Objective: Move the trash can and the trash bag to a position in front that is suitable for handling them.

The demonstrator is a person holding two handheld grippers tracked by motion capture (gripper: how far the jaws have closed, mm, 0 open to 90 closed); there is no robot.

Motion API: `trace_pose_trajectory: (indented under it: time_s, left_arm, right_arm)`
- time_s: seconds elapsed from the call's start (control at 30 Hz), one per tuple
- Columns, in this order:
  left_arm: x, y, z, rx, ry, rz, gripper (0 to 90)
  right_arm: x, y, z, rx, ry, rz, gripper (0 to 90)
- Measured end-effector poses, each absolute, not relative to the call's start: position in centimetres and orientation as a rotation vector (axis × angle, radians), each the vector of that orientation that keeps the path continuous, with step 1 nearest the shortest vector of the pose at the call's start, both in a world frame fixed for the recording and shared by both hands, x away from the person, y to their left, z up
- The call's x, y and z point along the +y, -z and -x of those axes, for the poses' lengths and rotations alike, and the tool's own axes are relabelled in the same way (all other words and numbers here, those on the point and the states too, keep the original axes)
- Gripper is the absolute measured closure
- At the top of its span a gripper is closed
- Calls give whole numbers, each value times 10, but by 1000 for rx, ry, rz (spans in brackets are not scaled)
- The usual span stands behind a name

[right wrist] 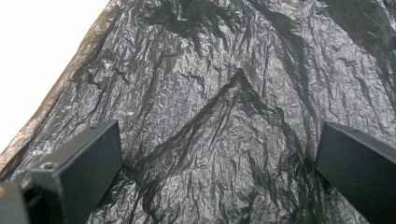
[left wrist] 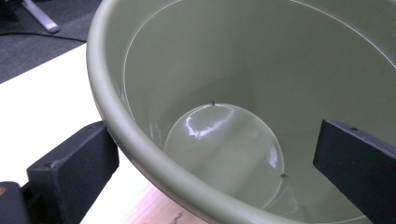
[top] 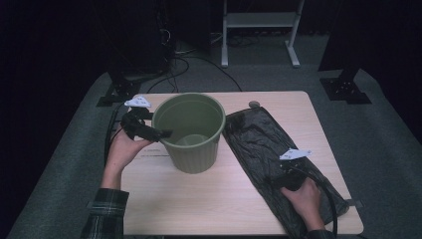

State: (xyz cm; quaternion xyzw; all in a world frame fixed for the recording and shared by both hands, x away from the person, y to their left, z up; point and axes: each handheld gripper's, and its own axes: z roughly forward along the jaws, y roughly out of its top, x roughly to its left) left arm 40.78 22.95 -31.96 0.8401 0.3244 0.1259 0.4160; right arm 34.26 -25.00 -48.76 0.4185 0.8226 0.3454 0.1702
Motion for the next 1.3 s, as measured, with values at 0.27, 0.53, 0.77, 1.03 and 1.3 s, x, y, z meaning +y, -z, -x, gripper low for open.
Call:
trace_pose_trajectory:
  time_s: [0.27, 0.53, 0.77, 1.03, 1.3]
  left_arm:
    - [220, 319, -401, 783, -306, -2133, 0]
    - [204, 318, -389, 717, -275, -2170, 0]
    - [196, 319, -380, 685, -256, -2168, 0]
    - [187, 320, -366, 658, -240, -2178, 0]
    - [177, 321, -349, 619, -220, -2182, 0]
  right_arm:
    - [-250, 488, -343, 2337, -982, -1189, 0]
    - [-250, 488, -343, 2337, -982, -1190, 0]
    - [-250, 488, -343, 2337, -981, -1189, 0]
    - [-250, 488, -343, 2337, -981, -1189, 0]
    - [-250, 488, -343, 2337, -981, -1187, 0]
